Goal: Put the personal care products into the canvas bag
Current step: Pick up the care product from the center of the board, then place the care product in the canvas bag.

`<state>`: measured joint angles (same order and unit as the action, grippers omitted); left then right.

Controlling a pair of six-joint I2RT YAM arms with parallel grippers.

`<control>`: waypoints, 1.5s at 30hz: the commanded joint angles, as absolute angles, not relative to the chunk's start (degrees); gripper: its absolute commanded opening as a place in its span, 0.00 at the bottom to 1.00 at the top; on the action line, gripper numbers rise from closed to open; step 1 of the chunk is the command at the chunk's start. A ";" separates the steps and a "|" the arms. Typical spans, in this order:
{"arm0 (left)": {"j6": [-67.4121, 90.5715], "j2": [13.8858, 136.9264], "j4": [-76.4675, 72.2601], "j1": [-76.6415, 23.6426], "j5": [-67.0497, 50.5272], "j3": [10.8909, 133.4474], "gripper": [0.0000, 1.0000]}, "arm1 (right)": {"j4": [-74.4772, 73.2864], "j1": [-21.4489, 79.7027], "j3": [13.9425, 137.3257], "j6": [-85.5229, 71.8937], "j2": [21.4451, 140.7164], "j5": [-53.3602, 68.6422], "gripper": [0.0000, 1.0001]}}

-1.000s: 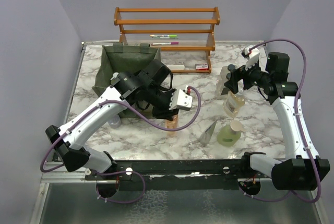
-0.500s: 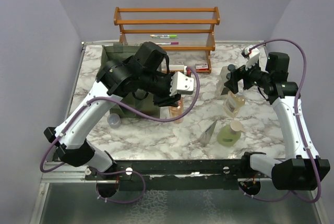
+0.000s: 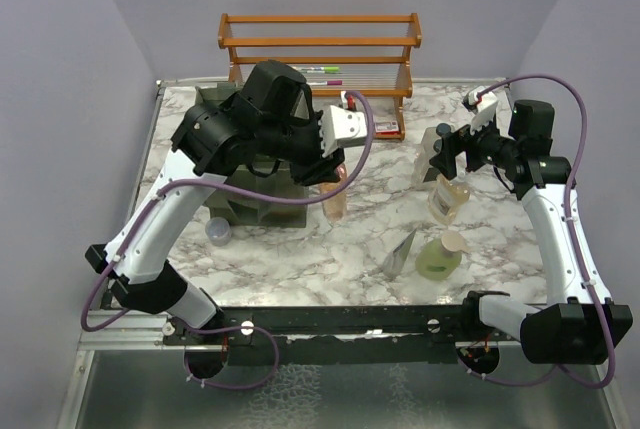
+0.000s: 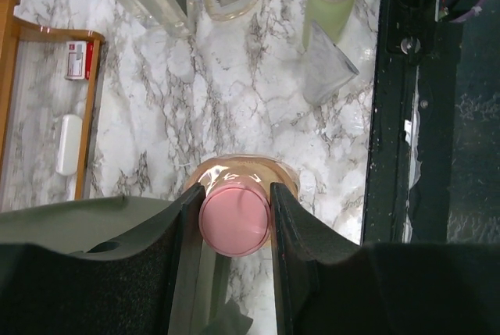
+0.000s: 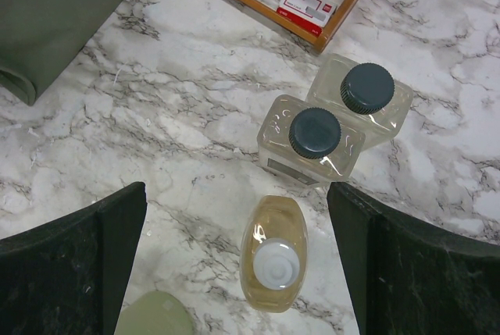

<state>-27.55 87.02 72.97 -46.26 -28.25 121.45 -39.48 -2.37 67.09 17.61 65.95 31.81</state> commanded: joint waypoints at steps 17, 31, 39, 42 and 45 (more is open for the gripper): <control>-13.14 84.65 55.80 -35.79 -29.19 128.16 0.00 | -39.29 -2.72 67.52 16.77 65.74 32.26 0.99; -10.05 86.30 51.82 -33.90 -19.71 136.26 0.00 | -39.12 -2.72 67.03 16.79 65.31 32.00 0.99; -7.76 86.75 50.82 -29.72 -18.92 141.02 0.00 | -38.92 -2.72 66.64 16.78 65.13 31.92 0.99; -7.49 86.34 50.59 -27.82 -16.43 141.06 0.00 | -38.77 -2.73 66.47 16.86 65.25 31.93 0.99; -7.30 85.73 50.30 -25.77 -12.78 140.40 0.00 | -38.63 -2.72 66.45 16.80 65.54 32.15 0.99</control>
<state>-8.19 88.20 59.88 -28.05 -18.72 138.21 -39.46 -2.37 67.07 17.58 65.95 31.81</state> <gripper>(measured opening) 0.366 0.993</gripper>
